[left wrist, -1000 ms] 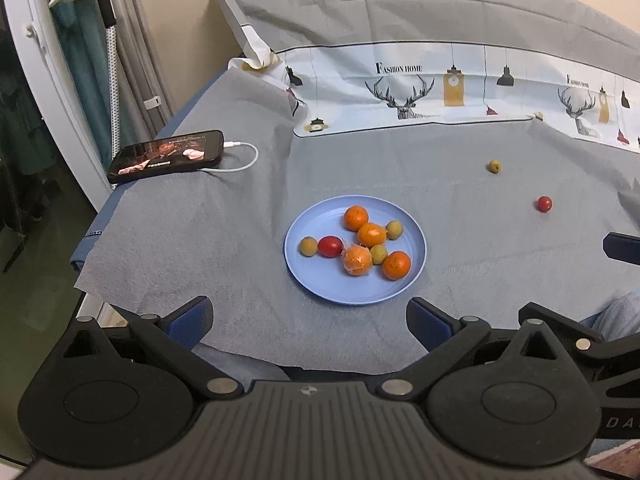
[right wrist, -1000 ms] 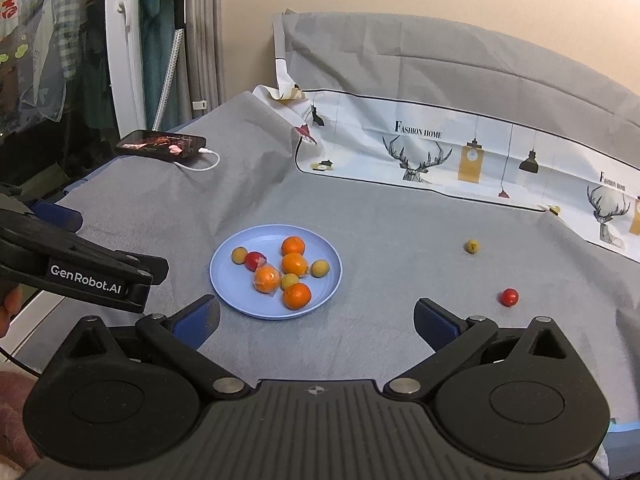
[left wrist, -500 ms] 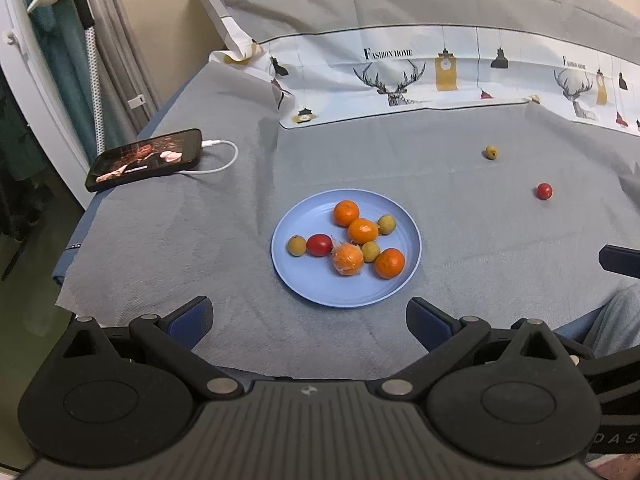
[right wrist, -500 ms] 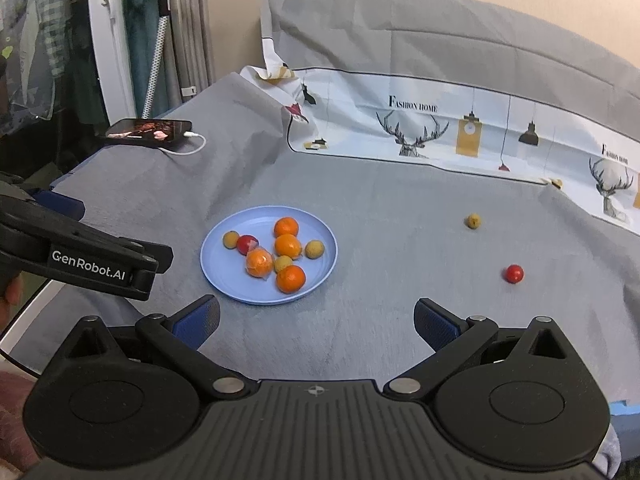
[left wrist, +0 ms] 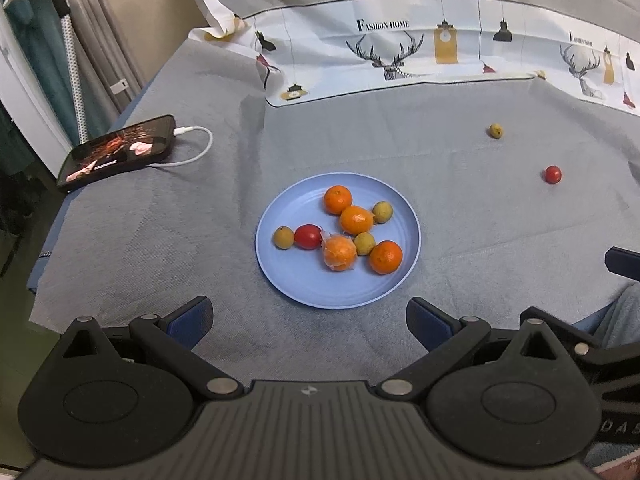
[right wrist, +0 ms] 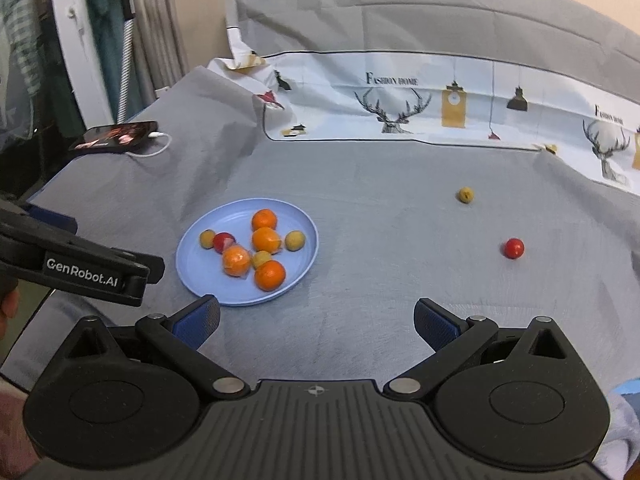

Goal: Organize fruits
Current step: 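Grasp the small yellow fruit with the left tool while the right tool grasps the red tomato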

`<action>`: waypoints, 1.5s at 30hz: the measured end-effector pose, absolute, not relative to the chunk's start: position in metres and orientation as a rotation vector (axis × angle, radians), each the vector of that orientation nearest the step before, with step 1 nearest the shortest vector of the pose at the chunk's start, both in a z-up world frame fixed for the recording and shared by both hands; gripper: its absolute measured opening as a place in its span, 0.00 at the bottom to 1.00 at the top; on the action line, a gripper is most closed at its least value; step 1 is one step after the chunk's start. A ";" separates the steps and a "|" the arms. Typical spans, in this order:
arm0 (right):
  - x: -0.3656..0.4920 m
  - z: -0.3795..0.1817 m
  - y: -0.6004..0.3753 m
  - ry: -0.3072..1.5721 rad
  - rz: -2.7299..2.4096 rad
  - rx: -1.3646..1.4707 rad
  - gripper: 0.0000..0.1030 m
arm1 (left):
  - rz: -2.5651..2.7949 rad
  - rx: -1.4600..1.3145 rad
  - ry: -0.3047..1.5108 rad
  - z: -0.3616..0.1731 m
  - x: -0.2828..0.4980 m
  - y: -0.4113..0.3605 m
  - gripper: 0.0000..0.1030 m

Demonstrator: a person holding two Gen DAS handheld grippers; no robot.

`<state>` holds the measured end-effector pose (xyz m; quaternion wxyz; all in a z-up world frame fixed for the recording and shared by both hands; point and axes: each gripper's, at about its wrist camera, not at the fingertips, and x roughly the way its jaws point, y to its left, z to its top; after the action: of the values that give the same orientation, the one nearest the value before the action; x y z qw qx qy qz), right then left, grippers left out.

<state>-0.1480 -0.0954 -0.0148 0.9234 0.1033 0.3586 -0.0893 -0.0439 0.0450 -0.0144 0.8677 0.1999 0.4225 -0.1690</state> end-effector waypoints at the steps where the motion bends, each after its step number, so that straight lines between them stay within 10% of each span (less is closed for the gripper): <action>1: -0.146 -0.017 -0.099 0.741 -0.189 0.223 0.99 | -0.353 0.423 0.890 -0.016 -0.042 0.043 1.00; 33: -0.025 -0.195 -0.331 0.702 -0.688 0.221 0.99 | -0.390 0.564 0.991 -0.066 0.050 -0.102 1.00; 38: -0.038 -0.191 -0.349 0.665 -0.750 0.253 0.47 | -0.457 0.518 0.918 -0.073 0.073 -0.164 1.00; 45: -0.047 -0.195 -0.372 0.654 -0.878 0.259 0.30 | -0.598 0.445 0.892 -0.113 0.121 -0.285 1.00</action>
<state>-0.0472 -0.3717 -0.1952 0.8459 0.1226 0.3099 -0.4164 0.1209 -0.2855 -0.1126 0.8358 0.2103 0.4212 -0.2824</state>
